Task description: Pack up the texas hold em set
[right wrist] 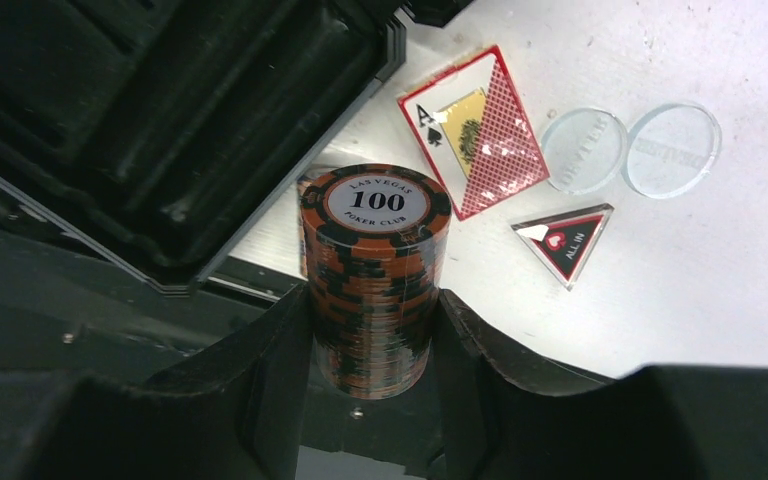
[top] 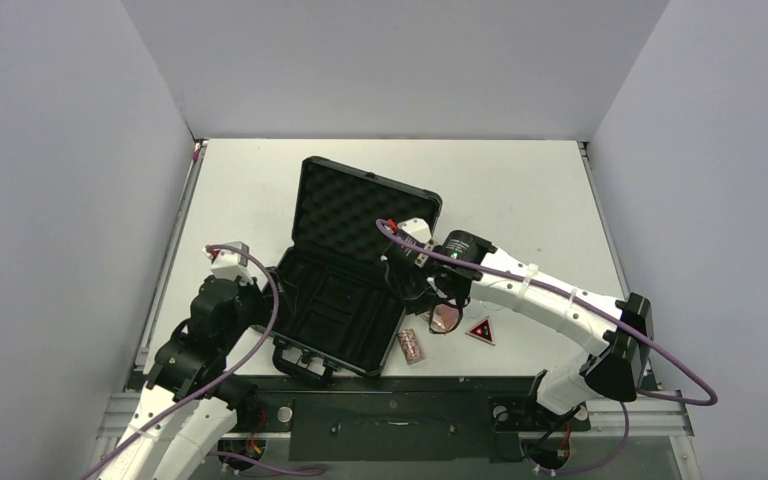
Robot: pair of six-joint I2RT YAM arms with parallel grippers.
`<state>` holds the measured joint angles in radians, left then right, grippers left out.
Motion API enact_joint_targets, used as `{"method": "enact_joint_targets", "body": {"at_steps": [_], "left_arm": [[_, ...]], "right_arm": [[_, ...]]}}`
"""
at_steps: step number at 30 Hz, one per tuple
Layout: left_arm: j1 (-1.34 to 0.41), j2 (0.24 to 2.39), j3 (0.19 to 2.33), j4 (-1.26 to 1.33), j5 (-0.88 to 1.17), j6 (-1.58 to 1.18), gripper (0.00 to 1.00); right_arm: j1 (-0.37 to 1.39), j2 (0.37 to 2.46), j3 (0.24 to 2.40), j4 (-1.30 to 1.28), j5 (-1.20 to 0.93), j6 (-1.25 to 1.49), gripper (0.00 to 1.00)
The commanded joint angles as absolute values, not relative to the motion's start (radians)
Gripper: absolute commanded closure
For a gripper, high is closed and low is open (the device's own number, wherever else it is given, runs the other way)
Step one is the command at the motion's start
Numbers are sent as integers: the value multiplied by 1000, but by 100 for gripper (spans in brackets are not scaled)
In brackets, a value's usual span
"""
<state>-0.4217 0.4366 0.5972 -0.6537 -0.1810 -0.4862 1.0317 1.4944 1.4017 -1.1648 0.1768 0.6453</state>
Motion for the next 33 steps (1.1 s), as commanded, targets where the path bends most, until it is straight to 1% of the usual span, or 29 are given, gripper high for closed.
{"method": "enact_joint_targets", "body": {"at_steps": [1,9,17,24,29,33], "left_arm": [[-414,457,646,-649,-172,-490,4],[-413,518,694,-691,-157,-552,4],[-413,482,701,-713,-242,-605,4],[-414,515,718,-732,-241,-558,4],[-414,456,683,-691,-205,-528,4],[-414,455,691,-717,-231,-551,4]], "right_arm": [[1044,1510,1500,-1152,194,710,100],[1056,1581,1542,-1065,145,802,100],[1067,1642,1596,-1062,176,850,100],[1061,1703,1642,-1086,184,890,100],[1054,1730,1649,-1077,155,901,100],[1053,1734,1643,-1076,153,907,100]]}}
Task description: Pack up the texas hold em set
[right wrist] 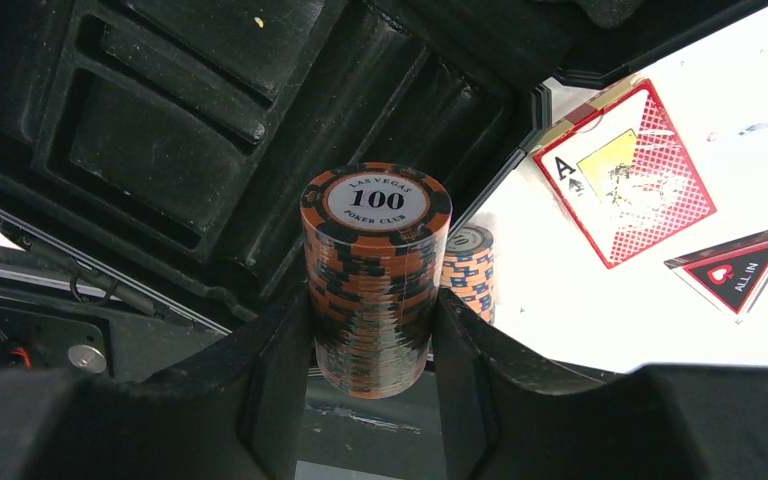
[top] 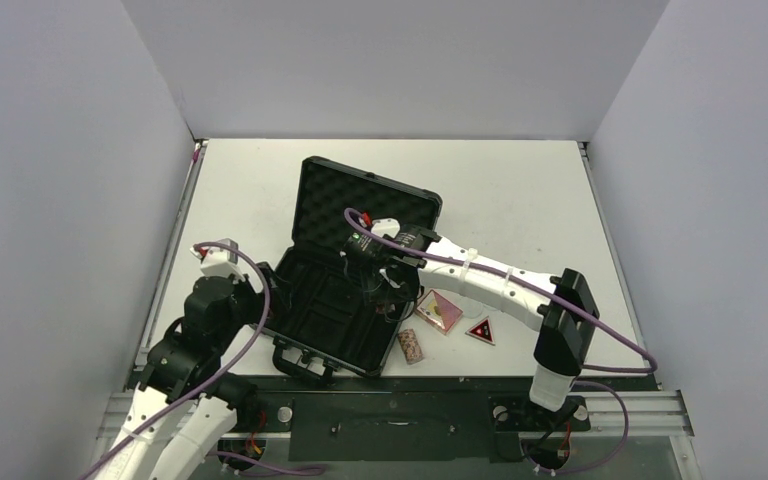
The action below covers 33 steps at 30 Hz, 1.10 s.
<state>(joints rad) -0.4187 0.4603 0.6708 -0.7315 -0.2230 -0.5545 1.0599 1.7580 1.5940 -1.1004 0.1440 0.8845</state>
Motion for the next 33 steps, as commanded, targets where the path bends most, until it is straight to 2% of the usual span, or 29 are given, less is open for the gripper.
{"method": "enact_joint_targets", "body": {"at_steps": [1,11,23,33], "left_arm": [[-414,466,695,-721,-226,-558,4],[-414,512,694,-728,-179,-614,4],[-413,463,686,-725,-206,-634,4],[-413,480,691,-728,-192,-625,4]], "right_arm": [[1053,1736,1644,-1074,153,907,100],[1043,1766,1680,-1086,167,919,100],[996,1745,1615,-985,-38,1074,100],[978,1752,1555,-927,-74,1137,100]]}}
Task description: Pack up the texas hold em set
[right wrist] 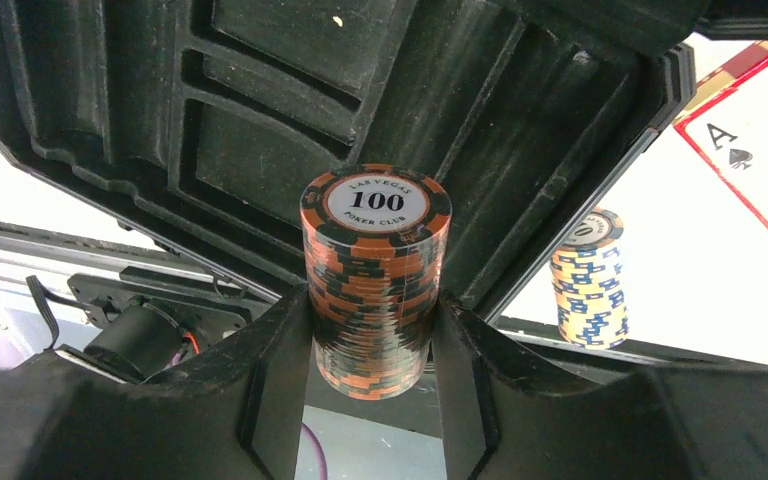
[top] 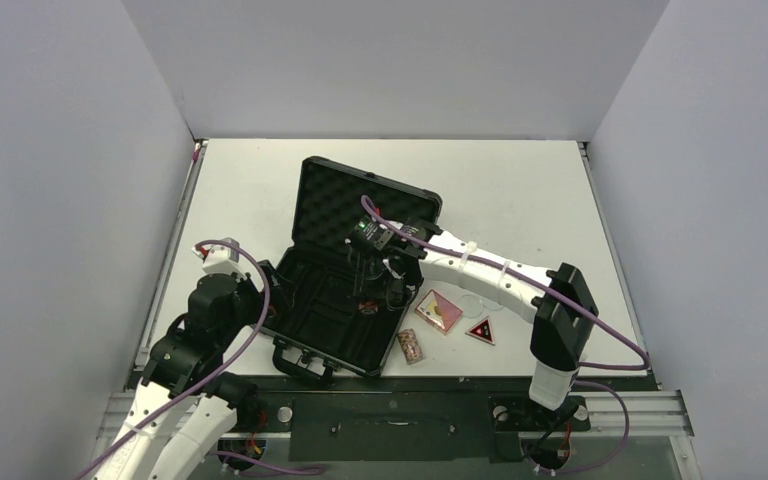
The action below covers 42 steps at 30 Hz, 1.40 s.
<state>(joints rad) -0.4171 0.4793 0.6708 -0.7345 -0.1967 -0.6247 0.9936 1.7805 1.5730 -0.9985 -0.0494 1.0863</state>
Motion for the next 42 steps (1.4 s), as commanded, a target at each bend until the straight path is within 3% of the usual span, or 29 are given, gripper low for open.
{"method": "enact_joint_targets", "body": {"at_steps": [1,19,23,36,42], "left_arm": [[-413,479,691,-727,-193,-624,4],[-413,475,687,-728,-185,-616,4],[-414,469,683,-723,-179,-612,4],[-413,452,678,-717,-192,-607,4],[-413,449,677,-716,-192,-606,4]], "right_arm": [[976,1755,1541,-921,-86,1145,100],[935,1792,1463,-912,-91,1231,95],[925,1797,1456,-903,-92,1235,83],[895,1820,1393,-866,-112,1267,82],[886,1801,1378,-848,-98,1277,73]]}}
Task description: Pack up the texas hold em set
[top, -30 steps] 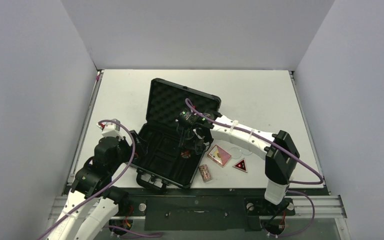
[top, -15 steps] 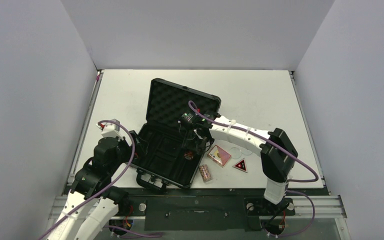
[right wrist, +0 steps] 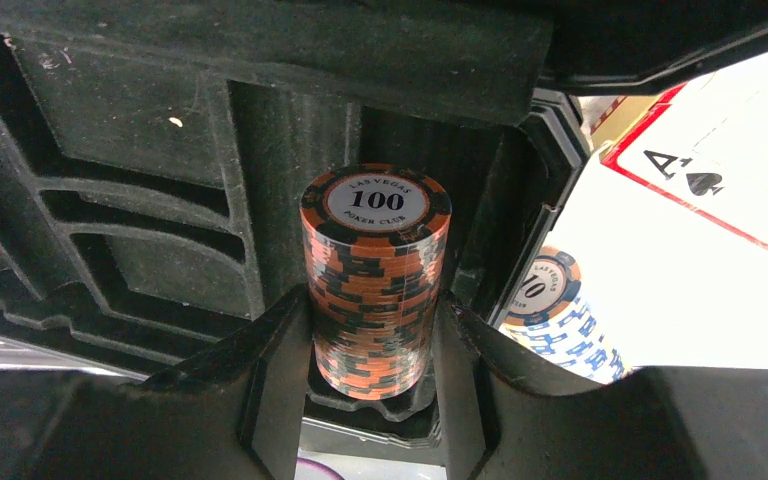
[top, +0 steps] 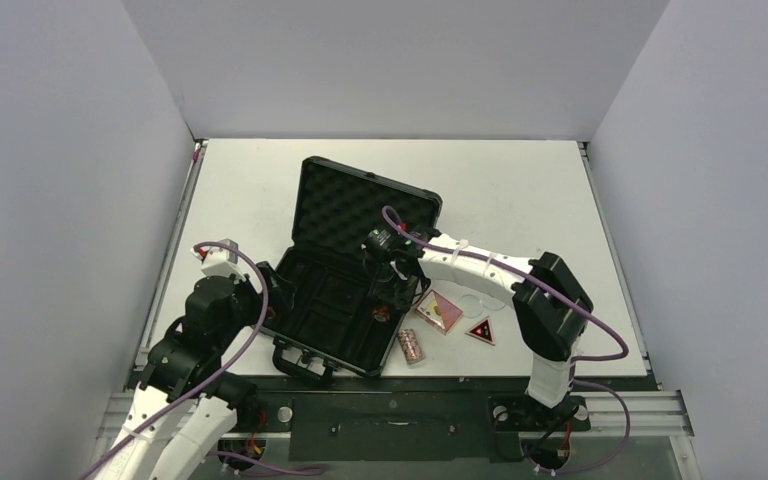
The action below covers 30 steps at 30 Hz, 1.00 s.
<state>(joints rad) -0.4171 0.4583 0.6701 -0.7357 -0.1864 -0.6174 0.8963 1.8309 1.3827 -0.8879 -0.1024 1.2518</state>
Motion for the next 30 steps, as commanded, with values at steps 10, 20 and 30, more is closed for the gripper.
{"method": "enact_joint_targets", "body": {"at_steps": [10,20,30], "left_arm": [[-404,456,673,-708,-182,-605,4],[-402,459,672,-707,-176,-604,4],[-401,383,665,-704,-285,-537,4]], "right_arm": [[879,1787,1358,-855,-82,1271,41],[891,1771,1420,-878,-38,1215,36],[948,1772,1598,-1000,83,1069,39]]}}
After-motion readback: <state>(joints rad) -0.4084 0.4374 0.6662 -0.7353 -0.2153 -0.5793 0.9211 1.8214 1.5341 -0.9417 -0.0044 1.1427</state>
